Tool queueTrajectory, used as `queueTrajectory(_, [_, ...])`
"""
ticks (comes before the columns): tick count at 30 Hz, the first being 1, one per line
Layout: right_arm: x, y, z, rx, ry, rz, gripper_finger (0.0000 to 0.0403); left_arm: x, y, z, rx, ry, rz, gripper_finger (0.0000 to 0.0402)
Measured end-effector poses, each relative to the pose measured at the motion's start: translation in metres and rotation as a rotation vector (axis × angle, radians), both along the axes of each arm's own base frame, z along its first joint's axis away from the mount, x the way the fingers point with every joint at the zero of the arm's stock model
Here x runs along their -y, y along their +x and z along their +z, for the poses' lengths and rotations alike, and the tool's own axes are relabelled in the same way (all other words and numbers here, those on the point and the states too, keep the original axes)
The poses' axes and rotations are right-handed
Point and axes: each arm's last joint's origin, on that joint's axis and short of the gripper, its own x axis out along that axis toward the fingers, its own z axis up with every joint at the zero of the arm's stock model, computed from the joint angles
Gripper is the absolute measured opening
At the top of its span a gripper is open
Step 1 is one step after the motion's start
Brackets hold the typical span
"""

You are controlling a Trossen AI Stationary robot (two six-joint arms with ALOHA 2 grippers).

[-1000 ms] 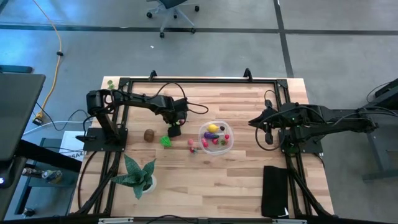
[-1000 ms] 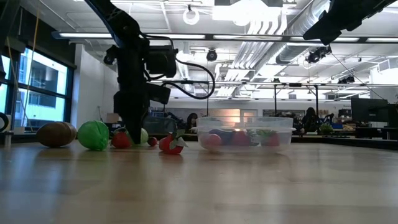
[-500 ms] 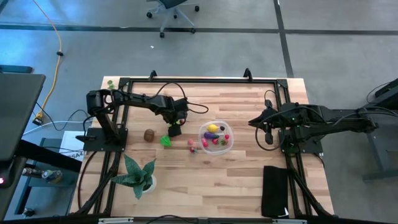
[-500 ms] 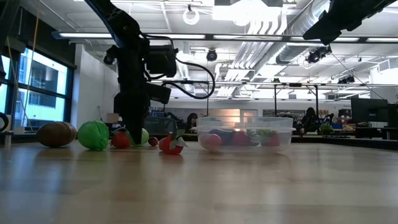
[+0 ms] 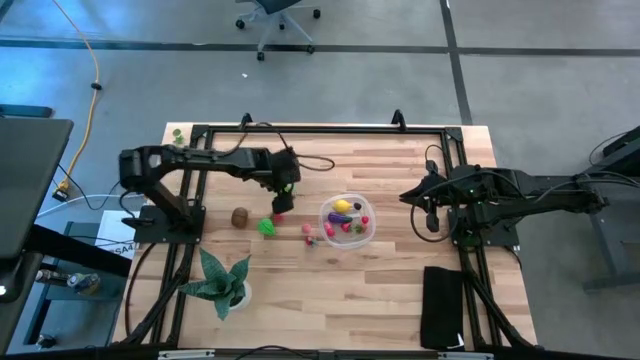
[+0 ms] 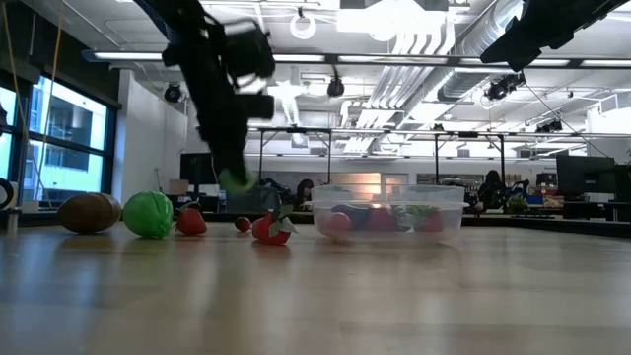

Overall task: Pick and placing Produce into tupperware
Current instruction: Put the green cabbage into the transparent container

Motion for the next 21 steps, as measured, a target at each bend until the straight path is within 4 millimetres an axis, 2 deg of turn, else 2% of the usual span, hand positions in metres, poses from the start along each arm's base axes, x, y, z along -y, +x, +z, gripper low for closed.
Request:
queueTrajectory(5, [0.000, 0.000, 0.000, 0.000, 0.000, 0.000, 0.0030, 0.006, 0.013, 0.035, 0.271, 0.144, -0.076, 0.0259])
queueTrajectory(10, [0.000, 0.000, 0.000, 0.000, 0.000, 0.000, 0.0030, 0.021, 0.032, 0.054, 0.474, 0.249, -0.183, 0.0259])
queueTrajectory(16, [0.000, 0.000, 0.000, 0.000, 0.000, 0.000, 0.0030, 0.048, 0.059, 0.048, 0.584, 0.285, -0.288, 0.0259])
queueTrajectory(21, [0.000, 0.000, 0.000, 0.000, 0.000, 0.000, 0.0030, 0.057, 0.084, 0.030, 0.523, 0.256, -0.335, 0.0260])
